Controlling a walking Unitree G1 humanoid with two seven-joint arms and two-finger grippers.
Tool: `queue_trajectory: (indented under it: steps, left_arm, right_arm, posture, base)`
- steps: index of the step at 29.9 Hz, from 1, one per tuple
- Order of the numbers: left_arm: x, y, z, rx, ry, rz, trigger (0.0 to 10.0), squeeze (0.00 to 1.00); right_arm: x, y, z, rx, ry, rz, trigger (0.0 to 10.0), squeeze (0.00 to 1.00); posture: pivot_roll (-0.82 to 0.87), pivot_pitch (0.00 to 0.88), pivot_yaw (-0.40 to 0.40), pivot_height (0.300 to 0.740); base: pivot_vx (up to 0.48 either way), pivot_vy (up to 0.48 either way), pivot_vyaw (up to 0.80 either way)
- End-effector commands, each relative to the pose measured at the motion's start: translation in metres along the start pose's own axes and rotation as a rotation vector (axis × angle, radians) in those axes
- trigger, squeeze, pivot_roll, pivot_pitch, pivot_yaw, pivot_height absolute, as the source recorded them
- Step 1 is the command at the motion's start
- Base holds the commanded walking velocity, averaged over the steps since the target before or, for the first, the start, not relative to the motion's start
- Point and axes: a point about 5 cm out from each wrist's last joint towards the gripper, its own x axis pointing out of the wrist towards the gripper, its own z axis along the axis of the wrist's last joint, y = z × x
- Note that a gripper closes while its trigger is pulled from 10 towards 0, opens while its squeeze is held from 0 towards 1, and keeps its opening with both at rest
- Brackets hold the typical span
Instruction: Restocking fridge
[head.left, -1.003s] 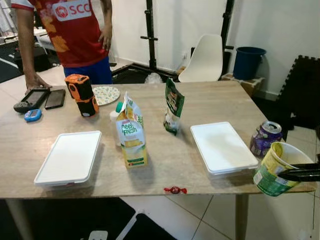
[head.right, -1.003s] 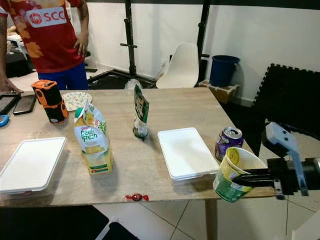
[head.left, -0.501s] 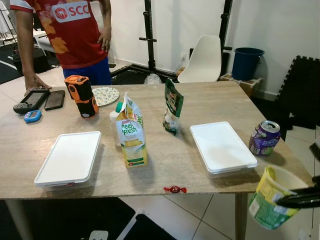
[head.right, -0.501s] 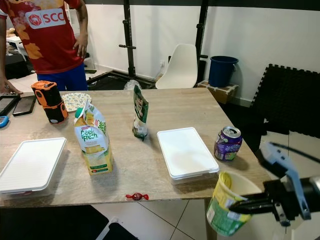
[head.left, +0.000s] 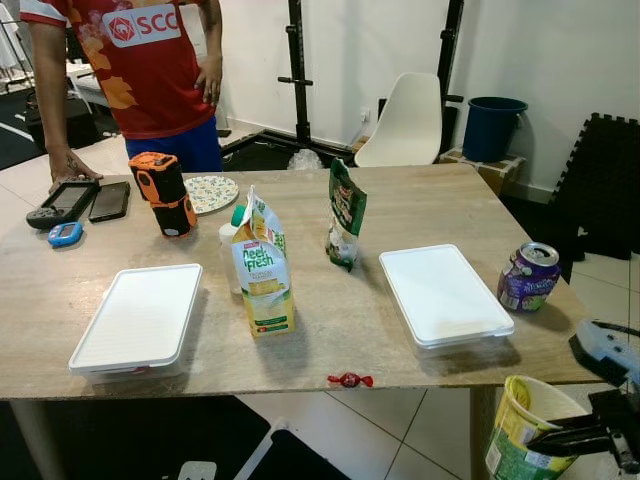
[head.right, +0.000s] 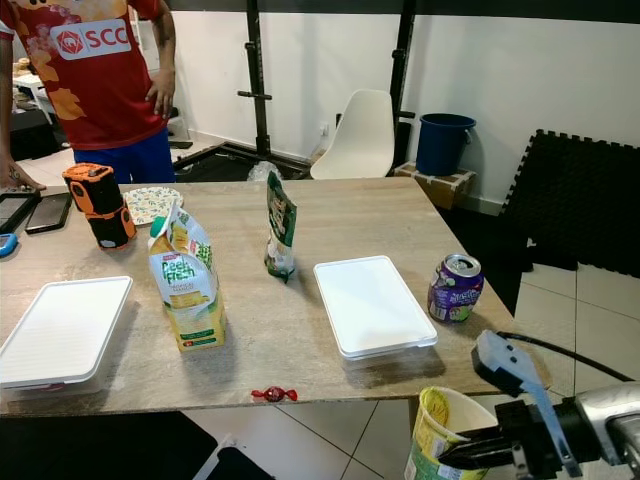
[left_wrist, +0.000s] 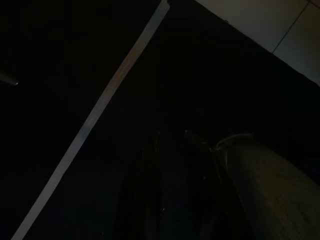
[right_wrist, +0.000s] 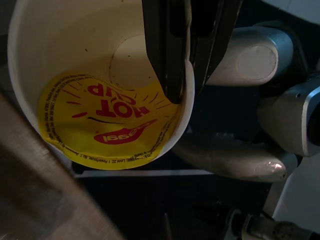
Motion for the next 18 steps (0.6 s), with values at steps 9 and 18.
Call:
queue_trajectory:
  steps: [9, 18]
  left_arm:
    - [-0.003, 0.008, -0.009, 0.02, 0.029, 0.017, 10.0, 0.0]
    - [-0.003, 0.009, -0.007, 0.026, 0.026, 0.015, 10.0, 0.0]
  right_arm:
    - [0.011, -0.002, -0.034, 0.133, 0.031, -0.02, 0.0, 0.0]
    - [0.028, -0.012, -0.062, 0.179, 0.055, -0.131, 0.0, 0.0]
  posture:
    - [-0.06, 0.102, 0.045, 0.74]
    - [-0.06, 0.103, 0.053, 0.74]
  base:
    - [0.0, 0.0, 0.0]
    - [0.0, 0.0, 0.0]
